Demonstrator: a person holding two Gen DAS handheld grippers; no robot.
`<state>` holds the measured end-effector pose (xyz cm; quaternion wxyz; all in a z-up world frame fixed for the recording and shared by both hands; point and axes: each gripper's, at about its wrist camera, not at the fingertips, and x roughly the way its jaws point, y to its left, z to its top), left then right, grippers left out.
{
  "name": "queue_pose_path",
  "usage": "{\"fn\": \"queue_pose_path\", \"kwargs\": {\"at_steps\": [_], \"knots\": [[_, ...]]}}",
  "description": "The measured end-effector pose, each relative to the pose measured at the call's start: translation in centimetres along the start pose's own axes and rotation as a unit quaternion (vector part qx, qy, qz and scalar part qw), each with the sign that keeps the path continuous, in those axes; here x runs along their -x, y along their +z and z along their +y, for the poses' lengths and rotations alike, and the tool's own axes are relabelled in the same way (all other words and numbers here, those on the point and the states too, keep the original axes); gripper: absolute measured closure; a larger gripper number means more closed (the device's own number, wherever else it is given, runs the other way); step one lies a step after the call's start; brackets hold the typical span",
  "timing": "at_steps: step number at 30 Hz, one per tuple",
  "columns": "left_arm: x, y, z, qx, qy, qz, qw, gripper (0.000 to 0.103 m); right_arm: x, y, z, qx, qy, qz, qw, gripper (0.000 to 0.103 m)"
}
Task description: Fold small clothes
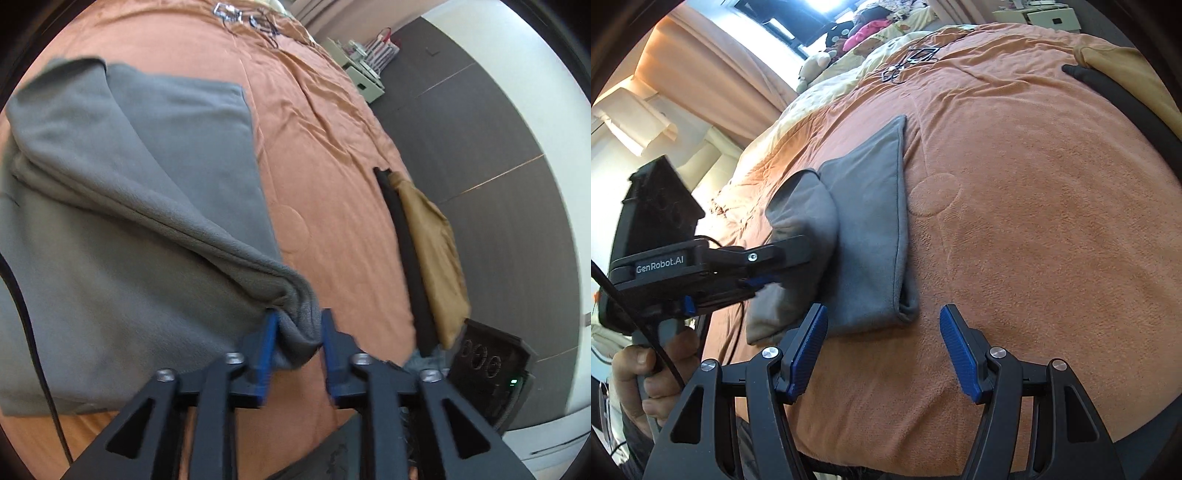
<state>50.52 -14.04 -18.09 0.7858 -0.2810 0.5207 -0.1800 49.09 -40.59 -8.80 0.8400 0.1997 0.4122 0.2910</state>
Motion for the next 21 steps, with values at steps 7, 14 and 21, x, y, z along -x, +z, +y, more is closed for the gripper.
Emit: {"fn": "queue_pose_path", "kwargs": {"at_steps": [7, 14, 21], "knots": [[4.2, -0.6, 2.6, 0.013, 0.015, -0.053, 0.9984, 0.040, -1.2, 0.5, 1.6, 0.032, 0.013, 0.013, 0.999, 0.042], [8.6, -1.6, 7.1, 0.024, 0.092, -0.094, 0.9910, 0.040, -3.3, 2.1, 4.3, 0.060, 0.001, 0.023, 0.998, 0.042], [10.4, -2.7, 11.7, 0.053, 0.156, -0.110, 0.9802, 0.040, -7.3, 4.9, 6.8, 0.102, -0.081, 0.066, 0.989, 0.051]]}}
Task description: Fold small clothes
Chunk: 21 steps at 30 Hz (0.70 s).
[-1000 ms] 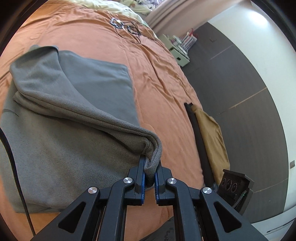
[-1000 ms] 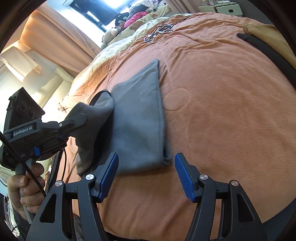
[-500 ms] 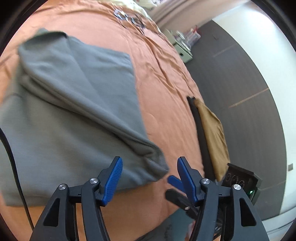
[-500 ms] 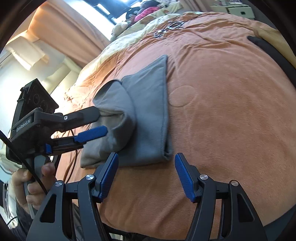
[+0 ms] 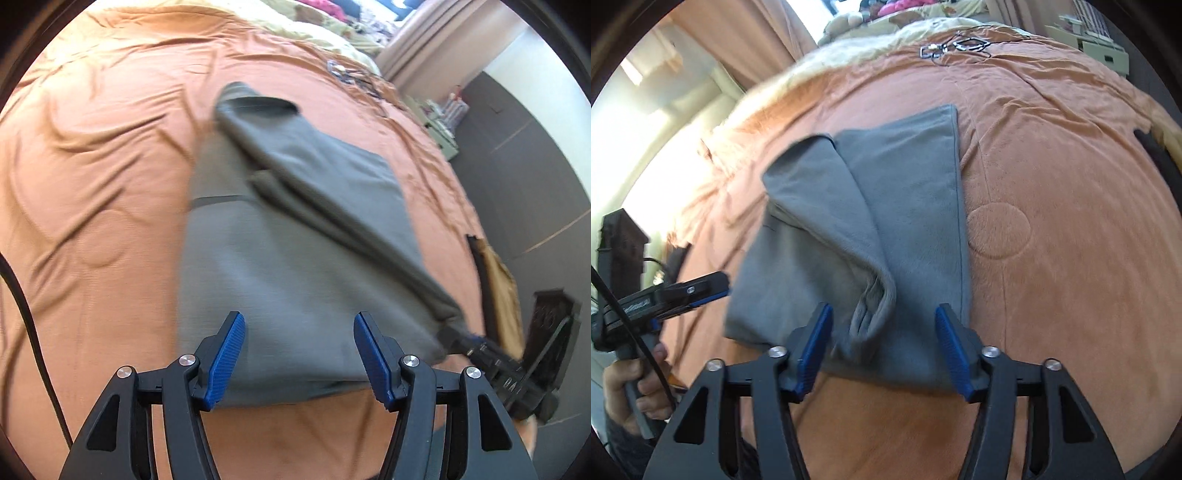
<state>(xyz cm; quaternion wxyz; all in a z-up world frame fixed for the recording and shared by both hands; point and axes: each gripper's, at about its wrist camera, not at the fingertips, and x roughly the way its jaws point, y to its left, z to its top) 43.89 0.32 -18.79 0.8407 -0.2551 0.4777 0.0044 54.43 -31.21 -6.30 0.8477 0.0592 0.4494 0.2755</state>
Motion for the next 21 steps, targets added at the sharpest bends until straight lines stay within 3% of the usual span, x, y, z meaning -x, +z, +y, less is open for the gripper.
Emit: {"fn": "queue_pose_path", "kwargs": {"at_steps": [4, 10, 12, 14, 17, 21], "knots": [[-0.6, -0.1, 1.8, 0.006, 0.029, 0.003, 0.9995, 0.040, -2.0, 1.5, 1.3, 0.027, -0.051, 0.029, 0.998, 0.061], [-1.6, -0.6, 4.3, 0.021, 0.050, 0.023, 0.9983, 0.040, -4.1, 2.5, 4.6, 0.101, -0.103, 0.072, 0.987, 0.063], [-2.1, -1.0, 4.4, 0.018, 0.052, 0.033, 0.9979, 0.041, -4.4, 2.8, 5.5, 0.129, -0.115, 0.080, 0.982, 0.076], [-2.3, -1.2, 4.3, 0.010, 0.057, 0.032, 0.9978, 0.041, -4.1, 3.3, 5.6, 0.135, -0.108, 0.079, 0.982, 0.088], [-2.2, -1.2, 4.2, 0.008, 0.060, 0.033, 0.9976, 0.041, -3.0, 3.7, 4.8, 0.118, -0.078, 0.064, 0.988, 0.094], [-2.1, -0.9, 4.0, 0.009, 0.056, 0.033, 0.9978, 0.042, -2.6, 3.3, 1.8, 0.051, -0.008, 0.057, 0.997, 0.095]]}}
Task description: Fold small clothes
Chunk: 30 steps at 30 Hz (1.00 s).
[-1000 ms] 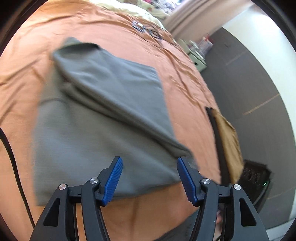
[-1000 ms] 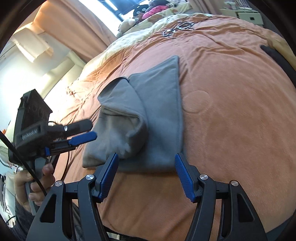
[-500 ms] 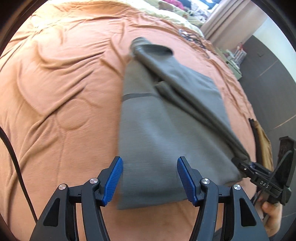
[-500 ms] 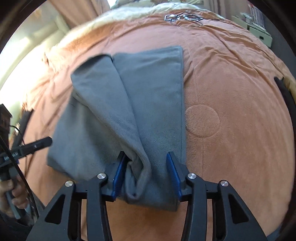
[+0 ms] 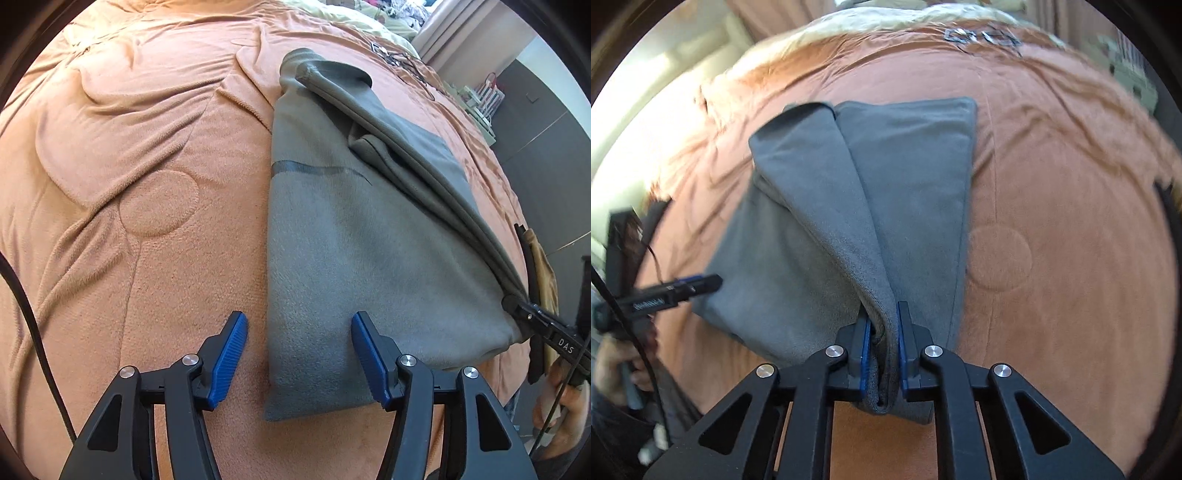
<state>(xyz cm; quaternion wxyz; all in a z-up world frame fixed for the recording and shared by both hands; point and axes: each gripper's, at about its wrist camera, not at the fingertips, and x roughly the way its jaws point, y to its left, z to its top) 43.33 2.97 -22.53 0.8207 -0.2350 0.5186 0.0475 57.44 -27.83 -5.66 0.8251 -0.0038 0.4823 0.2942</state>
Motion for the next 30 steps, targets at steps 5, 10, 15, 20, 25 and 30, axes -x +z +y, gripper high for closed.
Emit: {"fn": "queue_pose_path", "kwargs": {"at_steps": [5, 10, 15, 20, 25, 30], "knots": [[0.2, 0.0, 0.4, -0.006, 0.001, 0.004, 1.0000, 0.043, -0.2, -1.8, -4.4, -0.067, 0.081, -0.018, 0.994, 0.096], [0.2, -0.2, 0.9, -0.002, -0.007, 0.008, 0.9999, 0.045, -0.8, -3.8, -7.0, -0.100, 0.120, -0.022, 0.987, 0.100], [1.2, -0.2, 1.1, 0.005, -0.028, 0.002, 0.9996, 0.048, 0.3, -3.6, -7.0, -0.106, 0.126, -0.043, 0.985, 0.101], [1.3, 0.3, 1.8, 0.001, -0.026, 0.001, 0.9997, 0.048, -0.2, -4.2, -6.5, -0.074, 0.073, -0.030, 0.994, 0.100], [0.5, 0.1, 3.0, 0.015, -0.042, 0.011, 0.9989, 0.048, 0.6, -2.6, -3.0, -0.020, 0.008, -0.022, 1.000, 0.076], [0.9, 0.5, 3.5, 0.026, -0.063, -0.001, 0.9977, 0.048, 1.6, 0.0, 1.3, 0.056, -0.045, -0.044, 0.996, 0.038]]}}
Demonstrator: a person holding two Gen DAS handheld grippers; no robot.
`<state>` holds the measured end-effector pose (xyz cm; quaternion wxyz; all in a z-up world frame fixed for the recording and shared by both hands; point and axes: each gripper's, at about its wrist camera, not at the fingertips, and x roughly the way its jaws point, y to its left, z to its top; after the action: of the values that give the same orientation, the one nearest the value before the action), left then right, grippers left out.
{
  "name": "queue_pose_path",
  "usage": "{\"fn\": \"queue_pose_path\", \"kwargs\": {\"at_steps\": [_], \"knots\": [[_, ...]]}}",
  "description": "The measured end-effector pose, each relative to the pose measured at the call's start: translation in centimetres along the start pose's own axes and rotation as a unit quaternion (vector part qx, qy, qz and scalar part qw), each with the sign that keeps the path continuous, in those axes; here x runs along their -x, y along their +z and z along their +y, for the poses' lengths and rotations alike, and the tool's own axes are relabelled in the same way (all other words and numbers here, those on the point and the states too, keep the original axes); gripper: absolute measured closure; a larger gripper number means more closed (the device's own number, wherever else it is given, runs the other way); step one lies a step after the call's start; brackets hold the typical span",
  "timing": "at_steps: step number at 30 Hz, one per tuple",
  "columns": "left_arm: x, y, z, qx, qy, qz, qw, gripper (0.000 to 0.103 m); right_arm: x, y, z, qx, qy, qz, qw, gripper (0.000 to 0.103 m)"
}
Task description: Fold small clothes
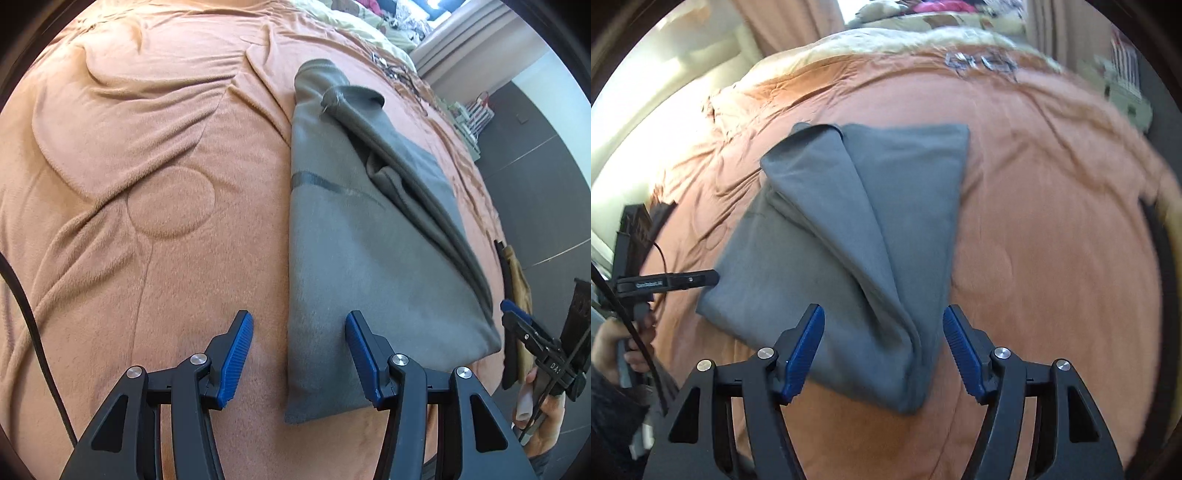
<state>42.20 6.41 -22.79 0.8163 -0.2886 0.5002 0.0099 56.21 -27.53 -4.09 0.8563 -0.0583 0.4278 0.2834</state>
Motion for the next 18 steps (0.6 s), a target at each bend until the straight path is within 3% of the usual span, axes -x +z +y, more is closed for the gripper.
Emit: {"fn": "queue_pose_path", "kwargs": {"at_steps": [6, 18], "knots": [[0.1, 1.3, 0.8, 0.012, -0.017, -0.006, 0.9998, 0.049, -1.9, 3.2, 5.4, 0.088, -0.045, 0.002, 0.995, 0.038], [-0.2, 3.5, 3.9, 0.053, -0.065, -0.002, 0.9965, 0.058, -9.0, 6.1, 12.8, 0.221, -0.077, 0.031, 0.972, 0.038]]}}
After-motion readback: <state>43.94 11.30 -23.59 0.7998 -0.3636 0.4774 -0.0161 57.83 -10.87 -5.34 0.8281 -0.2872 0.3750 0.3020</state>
